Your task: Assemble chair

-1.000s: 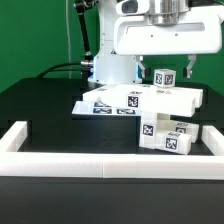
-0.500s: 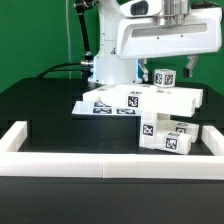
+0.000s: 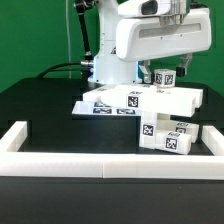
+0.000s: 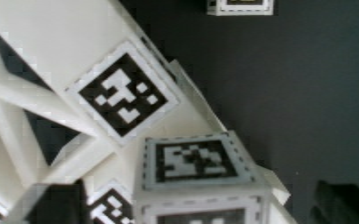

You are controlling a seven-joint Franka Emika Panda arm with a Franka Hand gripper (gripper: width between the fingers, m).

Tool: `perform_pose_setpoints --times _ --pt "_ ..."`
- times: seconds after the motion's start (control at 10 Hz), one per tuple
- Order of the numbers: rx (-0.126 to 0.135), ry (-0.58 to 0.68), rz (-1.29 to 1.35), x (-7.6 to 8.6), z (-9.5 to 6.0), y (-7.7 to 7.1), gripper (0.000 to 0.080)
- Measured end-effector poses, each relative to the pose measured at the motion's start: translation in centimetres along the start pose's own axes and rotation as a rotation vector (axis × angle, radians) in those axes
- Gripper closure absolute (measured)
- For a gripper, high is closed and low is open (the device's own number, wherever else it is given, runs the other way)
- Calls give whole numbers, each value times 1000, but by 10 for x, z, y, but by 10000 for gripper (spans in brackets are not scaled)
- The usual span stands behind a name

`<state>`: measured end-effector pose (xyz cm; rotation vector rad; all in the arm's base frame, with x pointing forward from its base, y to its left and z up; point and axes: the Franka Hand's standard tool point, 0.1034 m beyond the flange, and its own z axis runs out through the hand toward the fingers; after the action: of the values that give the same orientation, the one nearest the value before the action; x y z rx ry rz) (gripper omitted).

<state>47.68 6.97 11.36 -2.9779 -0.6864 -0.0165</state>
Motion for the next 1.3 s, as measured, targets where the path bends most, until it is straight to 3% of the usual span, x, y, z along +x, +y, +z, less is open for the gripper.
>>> perform_pose_setpoints --times 0.1,0.2,0.3,0.6,1.3 --pt "0 0 3 0 0 0 266" --pt "0 0 20 0 0 0 449" --pt "0 0 20 0 0 0 514" --pt "2 0 187 0 0 0 514" --pt "10 -2 898 2 1 -8 514"
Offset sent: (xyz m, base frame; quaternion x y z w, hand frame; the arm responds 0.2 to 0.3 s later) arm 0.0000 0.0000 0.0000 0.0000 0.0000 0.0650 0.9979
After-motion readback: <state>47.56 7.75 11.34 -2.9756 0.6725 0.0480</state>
